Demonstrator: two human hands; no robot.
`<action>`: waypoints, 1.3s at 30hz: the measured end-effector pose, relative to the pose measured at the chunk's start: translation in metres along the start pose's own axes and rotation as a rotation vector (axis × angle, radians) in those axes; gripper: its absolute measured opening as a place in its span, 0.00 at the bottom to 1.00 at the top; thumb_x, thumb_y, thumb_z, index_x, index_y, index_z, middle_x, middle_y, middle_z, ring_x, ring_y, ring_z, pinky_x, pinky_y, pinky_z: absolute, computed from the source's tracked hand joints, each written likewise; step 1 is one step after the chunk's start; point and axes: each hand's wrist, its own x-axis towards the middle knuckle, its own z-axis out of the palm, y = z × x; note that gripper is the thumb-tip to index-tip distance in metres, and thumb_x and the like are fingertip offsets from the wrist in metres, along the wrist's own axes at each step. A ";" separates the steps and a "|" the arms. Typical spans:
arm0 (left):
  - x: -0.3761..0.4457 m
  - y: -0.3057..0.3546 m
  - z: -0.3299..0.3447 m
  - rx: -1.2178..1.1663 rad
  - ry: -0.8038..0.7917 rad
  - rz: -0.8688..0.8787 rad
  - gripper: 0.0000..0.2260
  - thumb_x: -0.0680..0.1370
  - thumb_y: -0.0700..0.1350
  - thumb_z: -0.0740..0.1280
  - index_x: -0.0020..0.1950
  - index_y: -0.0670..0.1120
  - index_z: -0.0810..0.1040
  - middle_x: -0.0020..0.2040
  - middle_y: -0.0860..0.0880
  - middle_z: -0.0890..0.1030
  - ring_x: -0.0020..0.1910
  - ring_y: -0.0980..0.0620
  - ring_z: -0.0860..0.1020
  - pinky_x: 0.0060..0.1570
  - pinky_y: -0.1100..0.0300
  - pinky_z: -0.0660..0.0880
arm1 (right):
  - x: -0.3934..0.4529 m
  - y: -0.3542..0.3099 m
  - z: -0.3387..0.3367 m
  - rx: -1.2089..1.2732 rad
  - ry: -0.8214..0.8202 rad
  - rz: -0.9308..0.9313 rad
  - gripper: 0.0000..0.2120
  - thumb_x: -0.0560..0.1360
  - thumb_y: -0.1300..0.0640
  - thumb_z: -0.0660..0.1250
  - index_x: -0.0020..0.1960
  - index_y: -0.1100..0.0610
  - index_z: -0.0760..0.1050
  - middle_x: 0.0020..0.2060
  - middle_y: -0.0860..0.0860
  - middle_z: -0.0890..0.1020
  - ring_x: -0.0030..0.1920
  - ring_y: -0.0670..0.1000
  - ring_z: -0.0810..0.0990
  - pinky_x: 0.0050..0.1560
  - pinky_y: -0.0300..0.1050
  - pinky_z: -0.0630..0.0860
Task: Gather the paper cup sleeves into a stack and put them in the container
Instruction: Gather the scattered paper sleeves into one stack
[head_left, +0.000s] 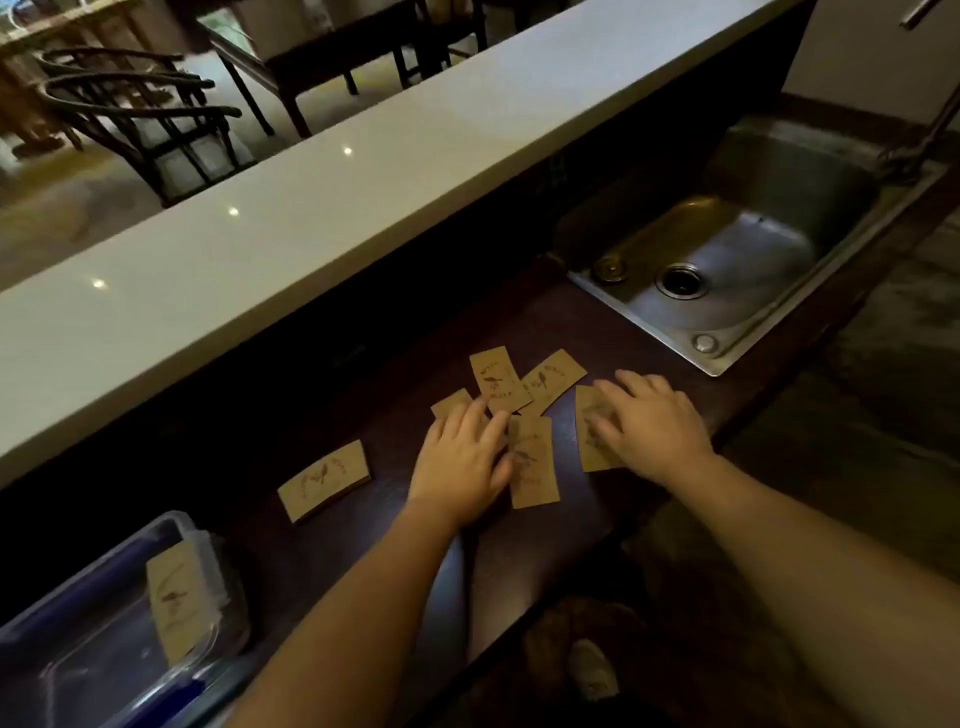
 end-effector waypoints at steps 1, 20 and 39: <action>0.001 0.006 0.005 -0.020 -0.047 -0.035 0.27 0.78 0.60 0.52 0.75 0.49 0.63 0.76 0.43 0.66 0.74 0.43 0.63 0.70 0.46 0.62 | 0.001 0.001 0.003 0.012 -0.022 0.013 0.25 0.77 0.44 0.58 0.72 0.49 0.64 0.71 0.53 0.69 0.67 0.58 0.67 0.62 0.55 0.68; 0.039 0.067 0.018 -0.758 -0.251 -0.917 0.21 0.70 0.48 0.70 0.58 0.38 0.76 0.58 0.39 0.79 0.58 0.39 0.77 0.57 0.47 0.77 | 0.015 -0.025 0.035 0.514 -0.121 0.753 0.29 0.68 0.52 0.75 0.62 0.61 0.67 0.61 0.60 0.75 0.60 0.62 0.75 0.53 0.54 0.75; 0.001 0.071 0.012 -1.912 -0.104 -1.022 0.12 0.79 0.40 0.58 0.52 0.41 0.81 0.46 0.40 0.87 0.45 0.42 0.85 0.45 0.45 0.82 | -0.039 -0.038 0.039 1.272 -0.239 0.428 0.11 0.71 0.61 0.74 0.51 0.61 0.77 0.42 0.59 0.84 0.43 0.57 0.84 0.46 0.53 0.81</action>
